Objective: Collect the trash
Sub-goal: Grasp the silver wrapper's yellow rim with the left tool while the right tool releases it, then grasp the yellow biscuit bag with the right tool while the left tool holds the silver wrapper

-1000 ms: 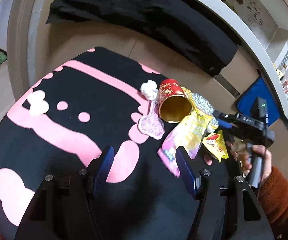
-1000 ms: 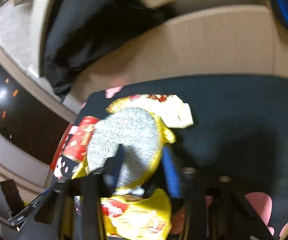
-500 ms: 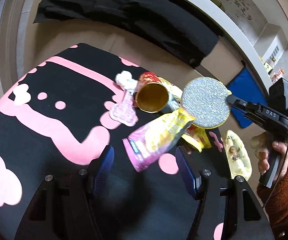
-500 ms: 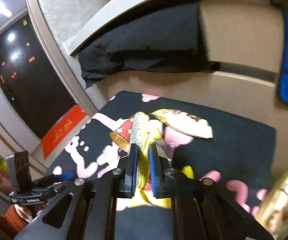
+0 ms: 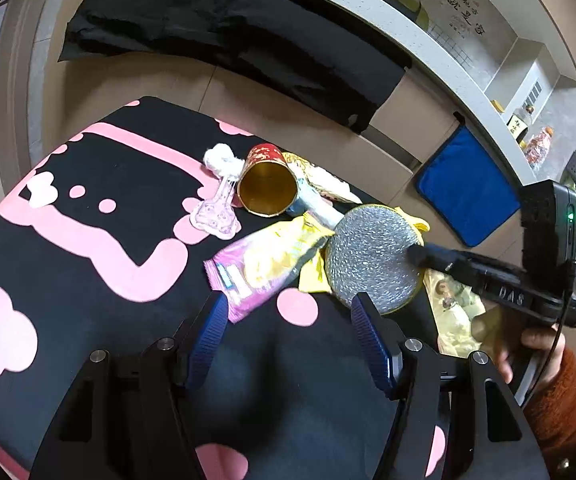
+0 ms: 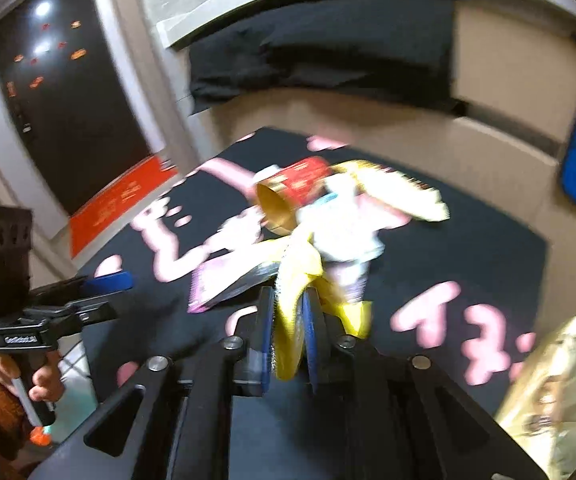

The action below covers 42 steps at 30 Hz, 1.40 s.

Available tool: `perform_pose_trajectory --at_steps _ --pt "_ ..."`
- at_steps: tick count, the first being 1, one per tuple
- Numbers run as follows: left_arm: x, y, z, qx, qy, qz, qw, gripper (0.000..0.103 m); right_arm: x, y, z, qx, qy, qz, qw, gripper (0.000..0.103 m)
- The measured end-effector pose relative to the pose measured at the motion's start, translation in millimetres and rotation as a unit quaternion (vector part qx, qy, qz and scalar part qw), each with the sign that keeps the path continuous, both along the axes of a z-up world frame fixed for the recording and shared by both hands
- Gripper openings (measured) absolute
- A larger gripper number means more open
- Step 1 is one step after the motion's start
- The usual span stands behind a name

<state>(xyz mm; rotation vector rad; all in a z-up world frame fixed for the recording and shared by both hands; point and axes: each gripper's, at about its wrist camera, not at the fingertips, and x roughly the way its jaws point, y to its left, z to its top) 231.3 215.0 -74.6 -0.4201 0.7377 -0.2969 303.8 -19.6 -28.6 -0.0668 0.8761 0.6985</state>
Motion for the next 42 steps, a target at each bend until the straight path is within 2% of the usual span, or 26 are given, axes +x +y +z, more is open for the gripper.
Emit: perform_pose_trajectory --at_steps 1,3,10,16,20,23,26,27,28,29,30,31,35,38,42 --pt "-2 -1 0 0.000 0.000 -0.002 1.0000 0.064 -3 5 -2 0.005 0.008 0.010 1.000 0.035" --pt "-5 -4 0 0.001 0.001 -0.007 1.0000 0.064 -8 11 -5 0.019 0.015 0.025 0.999 0.045" --pt "-9 -16 -5 0.000 0.011 -0.028 0.9995 0.064 -9 0 1 0.060 0.019 0.004 0.998 0.046" --pt "-5 -40 -6 -0.015 0.014 -0.063 0.9978 0.064 -18 -27 21 0.063 -0.044 -0.033 0.997 0.051" --pt "-2 -59 -3 -0.019 0.014 -0.086 0.9960 0.064 -20 -52 25 0.044 -0.077 -0.078 0.993 0.051" --pt "1 -71 -4 0.006 0.015 -0.083 0.9964 0.064 -17 -68 20 0.035 -0.074 -0.096 0.992 0.051" --pt "6 -73 -9 0.004 0.026 -0.073 0.9970 0.064 -18 -85 8 0.035 -0.061 -0.108 0.992 0.051" --pt "8 -73 -12 0.001 0.029 -0.068 0.9973 0.063 -18 -88 4 0.035 -0.058 -0.109 0.992 0.051" --pt "11 -73 -14 0.000 0.033 -0.062 0.9975 0.055 -19 -92 0 0.034 -0.054 -0.109 0.992 0.052" --pt "14 -73 -15 0.001 0.036 -0.057 0.9977 0.041 -20 -94 -4 0.032 -0.051 -0.109 0.992 0.052" --pt "17 -73 -16 0.004 0.040 -0.051 0.9979 0.032 -19 -95 -8 0.029 -0.046 -0.109 0.993 0.051" --pt "20 -72 -17 0.008 0.045 -0.044 0.9980 0.016 -19 -97 -12 0.027 -0.044 -0.108 0.993 0.052" --pt "22 -63 -7 0.004 0.034 -0.020 0.9992 0.014 -17 -90 -22 0.007 -0.042 -0.090 0.995 0.051" --pt "19 -52 6 0.016 0.014 -0.004 0.9998 0.014 -14 -71 -25 -0.029 -0.063 -0.052 0.996 0.051" --pt "15 -36 19 0.036 -0.003 0.022 0.9991 0.014 2 -44 -29 -0.042 -0.064 0.003 0.997 0.054"
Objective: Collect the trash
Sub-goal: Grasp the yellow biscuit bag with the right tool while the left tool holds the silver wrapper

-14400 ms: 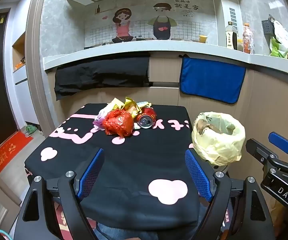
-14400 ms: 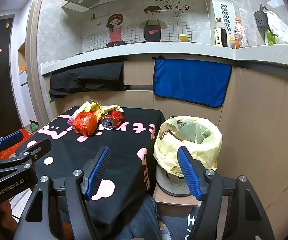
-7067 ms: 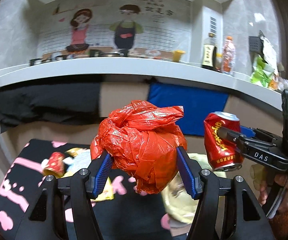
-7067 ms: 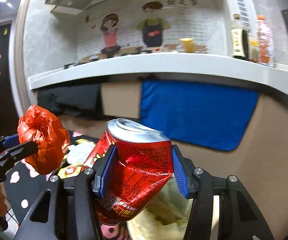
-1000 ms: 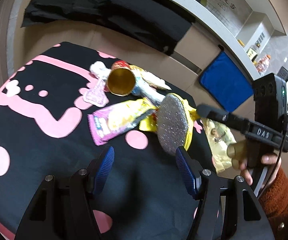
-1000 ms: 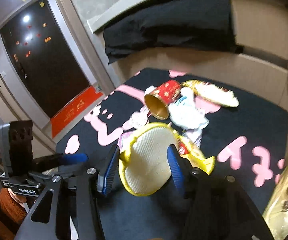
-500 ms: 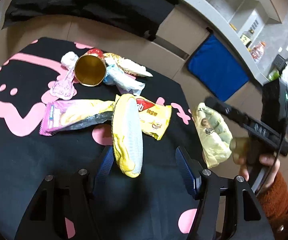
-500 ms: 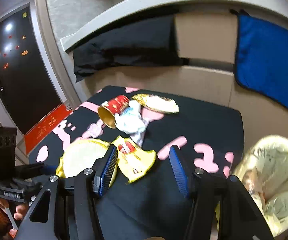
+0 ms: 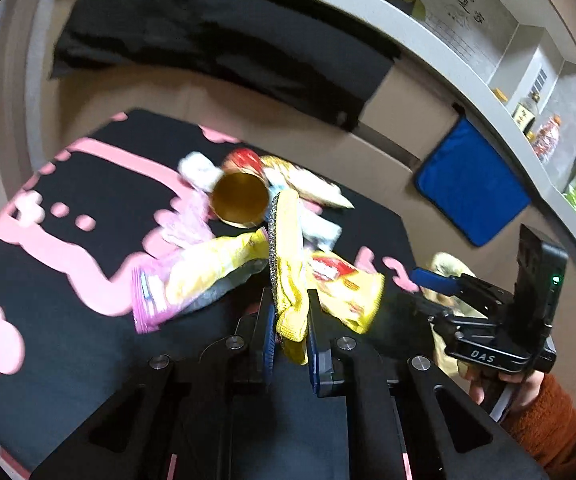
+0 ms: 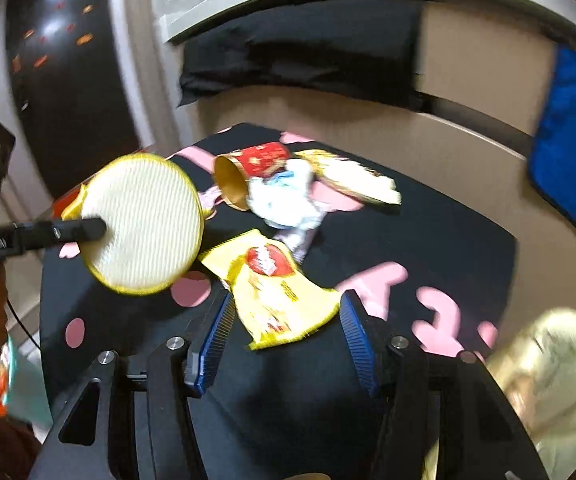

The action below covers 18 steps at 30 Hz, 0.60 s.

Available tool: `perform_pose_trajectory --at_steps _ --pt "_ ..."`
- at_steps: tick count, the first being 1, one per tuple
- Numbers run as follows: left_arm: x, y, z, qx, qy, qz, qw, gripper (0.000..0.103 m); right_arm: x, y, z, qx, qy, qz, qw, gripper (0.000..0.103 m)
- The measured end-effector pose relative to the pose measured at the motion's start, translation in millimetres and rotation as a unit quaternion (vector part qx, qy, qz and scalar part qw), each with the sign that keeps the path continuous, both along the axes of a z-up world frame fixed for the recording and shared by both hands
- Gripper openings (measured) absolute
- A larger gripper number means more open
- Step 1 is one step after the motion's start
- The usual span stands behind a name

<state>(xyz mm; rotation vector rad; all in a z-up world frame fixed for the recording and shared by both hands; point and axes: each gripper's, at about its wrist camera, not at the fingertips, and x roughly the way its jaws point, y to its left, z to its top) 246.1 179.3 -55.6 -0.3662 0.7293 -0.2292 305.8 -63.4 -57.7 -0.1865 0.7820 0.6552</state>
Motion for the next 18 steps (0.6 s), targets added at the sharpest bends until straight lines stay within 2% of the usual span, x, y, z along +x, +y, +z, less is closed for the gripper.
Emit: perform_pose_trajectory --at_steps 5,9,14,17,18 --pt "-5 19 5 0.003 -0.009 0.024 0.9997 0.014 30 23 -17 -0.013 0.019 0.018 1.000 0.054" --pt "-7 29 1 -0.006 -0.003 0.026 0.9996 0.014 49 37 -35 -0.009 0.066 0.038 0.997 0.055" --pt "-8 36 -3 -0.015 -0.003 0.029 0.9995 0.014 43 45 -46 0.006 0.092 0.050 0.994 0.058" --pt "-7 37 -5 -0.019 -0.002 0.031 0.9993 0.014 36 56 -53 -0.011 0.101 0.060 0.993 0.058" --pt "-7 38 -5 -0.020 -0.001 0.032 0.9993 0.014 34 59 -55 -0.014 0.102 0.064 0.993 0.061"
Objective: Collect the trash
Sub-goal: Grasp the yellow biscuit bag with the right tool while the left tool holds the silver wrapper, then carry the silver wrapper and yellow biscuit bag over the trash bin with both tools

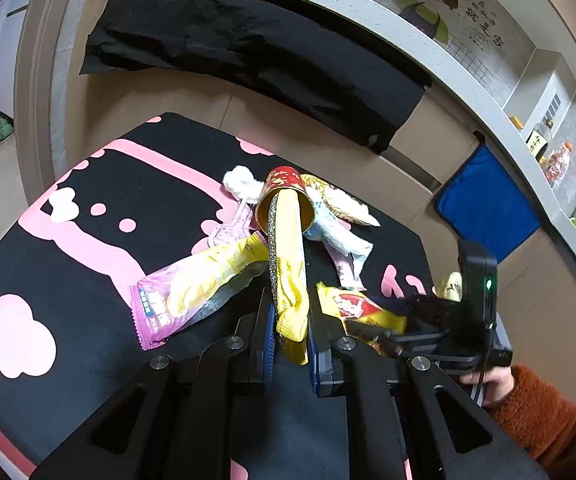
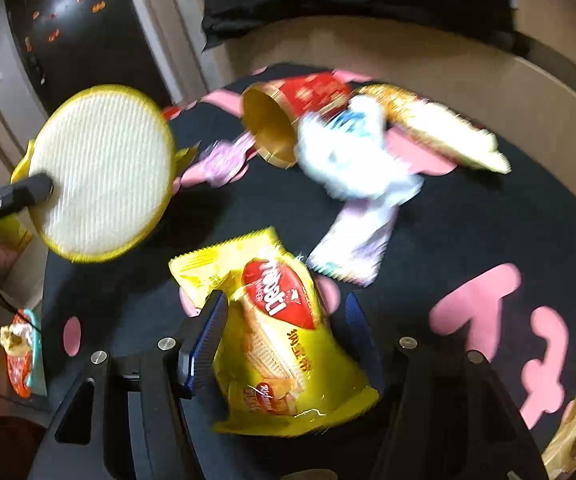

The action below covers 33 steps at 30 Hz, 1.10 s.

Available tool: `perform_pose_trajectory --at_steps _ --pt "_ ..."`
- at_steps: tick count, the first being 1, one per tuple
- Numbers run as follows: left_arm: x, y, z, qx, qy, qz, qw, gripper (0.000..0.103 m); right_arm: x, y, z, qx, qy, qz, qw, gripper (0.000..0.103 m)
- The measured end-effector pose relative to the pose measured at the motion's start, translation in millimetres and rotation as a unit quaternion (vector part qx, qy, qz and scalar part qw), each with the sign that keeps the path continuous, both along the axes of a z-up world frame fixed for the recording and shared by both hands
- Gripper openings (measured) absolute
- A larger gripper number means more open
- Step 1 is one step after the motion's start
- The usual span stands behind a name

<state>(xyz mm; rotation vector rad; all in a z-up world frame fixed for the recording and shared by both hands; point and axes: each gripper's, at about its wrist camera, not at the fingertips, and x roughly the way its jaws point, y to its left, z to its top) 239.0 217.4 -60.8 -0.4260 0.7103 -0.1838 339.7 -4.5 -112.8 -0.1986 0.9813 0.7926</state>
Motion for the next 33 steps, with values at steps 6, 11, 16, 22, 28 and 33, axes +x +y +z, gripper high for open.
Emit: perform_pose_trajectory --at_steps 6,11,16,22,28,33 --pt "-2 6 -2 -0.002 0.002 0.008 1.0000 0.014 -16 7 -2 0.012 -0.002 0.033 0.999 0.073" --pt "-4 11 -3 -0.006 0.004 0.018 0.9998 0.014 -26 14 -5 -0.010 -0.004 0.052 0.999 0.089" --pt "-8 10 -4 -0.004 0.006 0.017 0.9998 0.014 -37 28 -7 -0.064 -0.052 0.053 0.995 0.072" --pt "-12 1 2 0.010 0.001 0.012 0.9999 0.014 -38 13 13 -0.049 -0.056 0.003 0.997 0.042" --pt "-16 -24 22 0.043 -0.023 0.006 0.9988 0.014 -56 -22 55 -0.023 -0.086 -0.032 0.995 0.042" --pt "-20 -56 53 0.071 -0.064 -0.010 0.9953 0.014 -61 -46 89 -0.002 -0.109 -0.056 0.992 0.042"
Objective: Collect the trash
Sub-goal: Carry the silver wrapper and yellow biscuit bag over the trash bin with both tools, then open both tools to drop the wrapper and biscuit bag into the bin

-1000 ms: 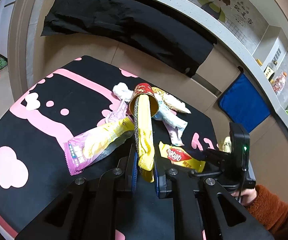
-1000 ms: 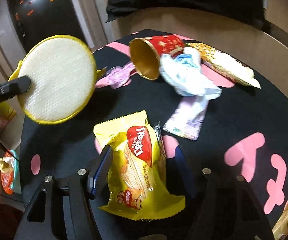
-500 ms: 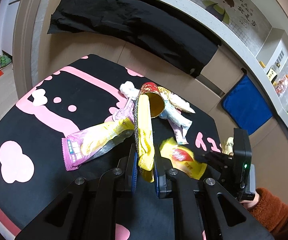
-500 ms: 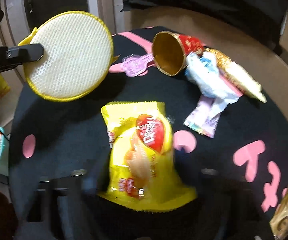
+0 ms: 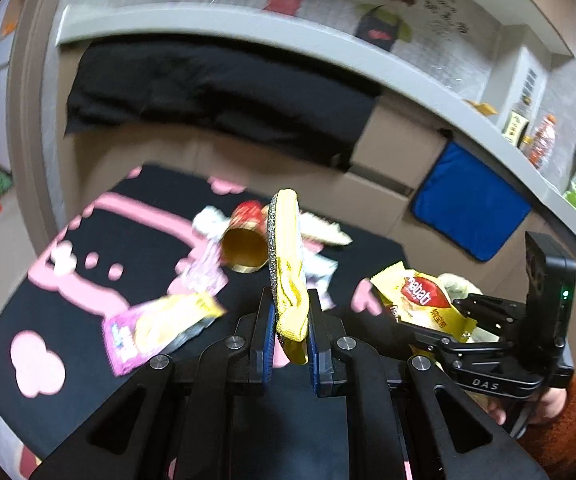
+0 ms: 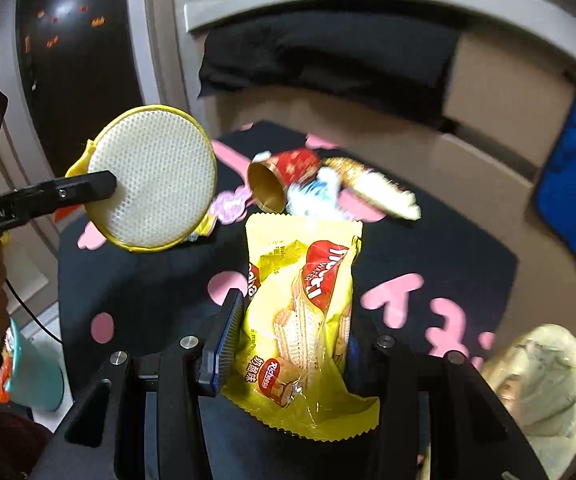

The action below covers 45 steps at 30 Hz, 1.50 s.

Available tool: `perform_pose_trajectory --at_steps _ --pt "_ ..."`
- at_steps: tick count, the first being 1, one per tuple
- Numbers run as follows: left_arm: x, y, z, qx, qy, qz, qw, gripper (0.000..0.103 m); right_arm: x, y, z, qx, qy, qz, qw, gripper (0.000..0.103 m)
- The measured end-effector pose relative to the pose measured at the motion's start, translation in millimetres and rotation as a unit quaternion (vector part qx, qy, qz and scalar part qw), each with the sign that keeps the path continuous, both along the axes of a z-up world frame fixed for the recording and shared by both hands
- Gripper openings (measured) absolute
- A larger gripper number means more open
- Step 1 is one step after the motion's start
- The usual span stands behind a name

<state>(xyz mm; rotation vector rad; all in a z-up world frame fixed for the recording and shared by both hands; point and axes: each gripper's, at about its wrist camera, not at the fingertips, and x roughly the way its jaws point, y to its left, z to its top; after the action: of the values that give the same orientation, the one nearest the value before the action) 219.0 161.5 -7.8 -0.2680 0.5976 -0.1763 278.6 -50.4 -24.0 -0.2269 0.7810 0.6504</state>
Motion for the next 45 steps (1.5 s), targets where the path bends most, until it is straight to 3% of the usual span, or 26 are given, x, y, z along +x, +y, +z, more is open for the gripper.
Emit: perform_pose_trajectory --at_steps 11,20,32,38,43,45 --pt "-12 -85 68 0.051 -0.086 -0.042 0.9941 0.014 -21 -85 64 0.038 -0.095 -0.093 0.990 0.042" --pt "-5 -172 79 0.030 -0.088 -0.126 0.9876 0.014 -47 -167 89 0.050 -0.138 -0.174 0.974 0.042" --pt "45 -286 54 -0.002 -0.042 -0.245 0.9687 0.014 -54 -283 86 0.068 -0.136 -0.287 0.946 0.042" --pt "81 -327 20 -0.015 0.007 -0.291 0.9567 0.014 -41 -311 65 0.058 -0.119 -0.315 0.940 0.042" --pt "115 -346 -12 -0.041 0.070 -0.317 0.9449 0.014 -24 -325 46 0.055 -0.092 -0.327 0.939 0.042" --pt "129 -350 -25 -0.055 0.088 -0.323 0.9407 0.024 -19 -328 40 0.053 -0.086 -0.333 0.938 0.042"
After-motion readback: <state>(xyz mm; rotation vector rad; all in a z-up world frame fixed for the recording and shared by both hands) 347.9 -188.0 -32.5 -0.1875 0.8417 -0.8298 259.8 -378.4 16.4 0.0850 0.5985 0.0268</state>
